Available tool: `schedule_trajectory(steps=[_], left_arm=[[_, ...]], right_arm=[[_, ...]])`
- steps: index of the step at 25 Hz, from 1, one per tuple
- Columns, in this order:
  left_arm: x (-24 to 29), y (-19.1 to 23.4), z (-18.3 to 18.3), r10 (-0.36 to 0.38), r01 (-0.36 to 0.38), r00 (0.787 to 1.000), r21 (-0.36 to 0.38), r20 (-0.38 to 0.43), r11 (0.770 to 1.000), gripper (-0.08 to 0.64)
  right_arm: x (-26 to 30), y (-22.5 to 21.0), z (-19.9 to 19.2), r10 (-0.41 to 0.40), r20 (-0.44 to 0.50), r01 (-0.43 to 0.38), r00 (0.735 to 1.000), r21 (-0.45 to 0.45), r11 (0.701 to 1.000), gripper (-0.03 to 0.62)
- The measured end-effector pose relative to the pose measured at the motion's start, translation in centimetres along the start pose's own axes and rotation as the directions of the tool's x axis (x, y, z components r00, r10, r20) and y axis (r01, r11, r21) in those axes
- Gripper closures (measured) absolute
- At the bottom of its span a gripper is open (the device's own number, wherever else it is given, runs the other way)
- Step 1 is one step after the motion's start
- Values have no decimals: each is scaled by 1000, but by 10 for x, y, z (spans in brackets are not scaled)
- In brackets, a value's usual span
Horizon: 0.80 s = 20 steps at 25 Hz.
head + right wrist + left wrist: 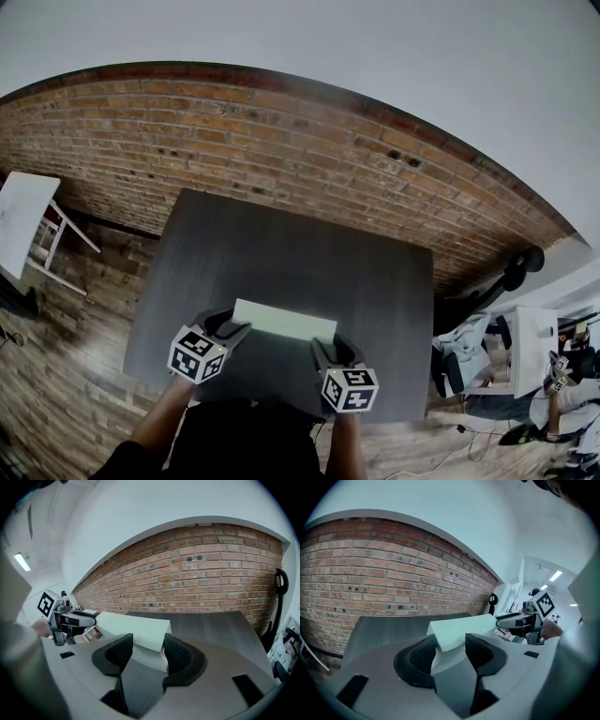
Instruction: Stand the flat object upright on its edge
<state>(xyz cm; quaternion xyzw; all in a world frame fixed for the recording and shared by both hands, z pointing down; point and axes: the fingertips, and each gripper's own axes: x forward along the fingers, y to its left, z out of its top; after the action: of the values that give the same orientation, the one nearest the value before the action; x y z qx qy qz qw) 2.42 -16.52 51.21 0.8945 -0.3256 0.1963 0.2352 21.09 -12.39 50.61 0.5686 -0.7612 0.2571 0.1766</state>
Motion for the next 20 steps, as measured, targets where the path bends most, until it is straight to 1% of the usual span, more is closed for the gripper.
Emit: schedule_trajectory(steps=[3, 8, 16, 20], left_arm=[[2, 2, 2, 0, 0, 1000, 4, 24, 1000, 351], [5, 6, 7, 1, -3, 995, 12, 104, 1000, 351], [6, 7, 9, 15, -23, 979, 35, 203, 999, 351], [7, 9, 10, 16, -31, 965, 52, 260, 998, 351]], right_arm=[[3, -2, 2, 8, 19, -8, 1000, 6, 1000, 373], [7, -5, 6, 19, 64, -20, 998, 11, 1000, 373], [8, -6, 10, 10, 136, -12, 991, 16, 1000, 374], [9, -7, 10, 10, 201, -12, 980, 5, 1000, 374]])
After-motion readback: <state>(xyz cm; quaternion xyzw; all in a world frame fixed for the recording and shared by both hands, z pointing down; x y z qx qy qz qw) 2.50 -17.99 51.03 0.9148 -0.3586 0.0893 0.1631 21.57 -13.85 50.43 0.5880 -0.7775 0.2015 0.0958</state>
